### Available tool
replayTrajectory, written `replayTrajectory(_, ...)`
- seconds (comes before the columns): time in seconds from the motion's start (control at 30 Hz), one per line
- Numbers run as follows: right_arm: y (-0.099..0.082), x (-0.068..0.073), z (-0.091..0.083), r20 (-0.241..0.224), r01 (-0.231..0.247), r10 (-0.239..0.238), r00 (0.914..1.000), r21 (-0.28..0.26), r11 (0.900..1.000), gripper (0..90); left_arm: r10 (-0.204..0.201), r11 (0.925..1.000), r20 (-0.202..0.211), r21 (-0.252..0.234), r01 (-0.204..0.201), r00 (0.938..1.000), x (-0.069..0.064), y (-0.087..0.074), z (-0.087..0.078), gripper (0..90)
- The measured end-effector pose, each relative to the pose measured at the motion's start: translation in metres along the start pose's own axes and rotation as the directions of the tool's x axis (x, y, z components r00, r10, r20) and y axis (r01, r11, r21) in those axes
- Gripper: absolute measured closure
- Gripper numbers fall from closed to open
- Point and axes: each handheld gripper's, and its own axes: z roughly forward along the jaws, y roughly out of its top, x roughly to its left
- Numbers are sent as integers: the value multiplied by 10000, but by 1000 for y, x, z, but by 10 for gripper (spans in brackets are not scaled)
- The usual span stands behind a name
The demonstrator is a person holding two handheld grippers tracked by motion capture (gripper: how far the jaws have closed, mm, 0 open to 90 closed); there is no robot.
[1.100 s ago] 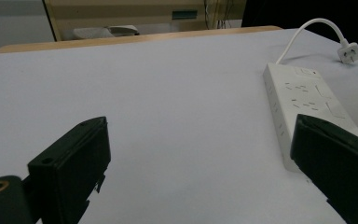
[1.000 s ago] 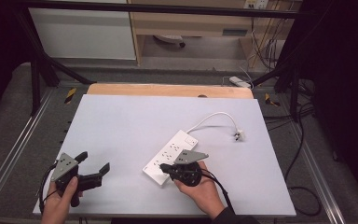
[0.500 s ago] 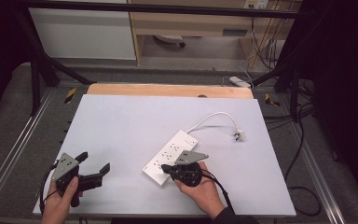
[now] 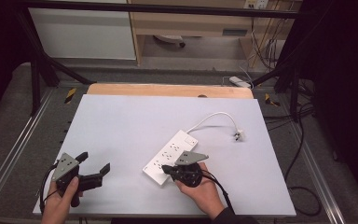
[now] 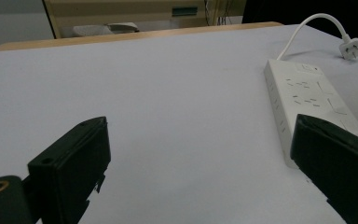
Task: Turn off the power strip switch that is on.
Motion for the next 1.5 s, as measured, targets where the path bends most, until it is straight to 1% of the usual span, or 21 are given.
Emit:
replayTrajectory(0.73, -8, 1, 8, 2, -39, 39, 10000, 305, 9995, 900, 14, 10000, 28, 2, -14, 10000, 0, 0, 0, 47)
replayTrajectory(1.5, -11, 2, 10, -6, -8, 8, 10000, 318, 9995, 900, 30, 10000, 58, 12, -30, 10000, -1, 0, 1, 47)
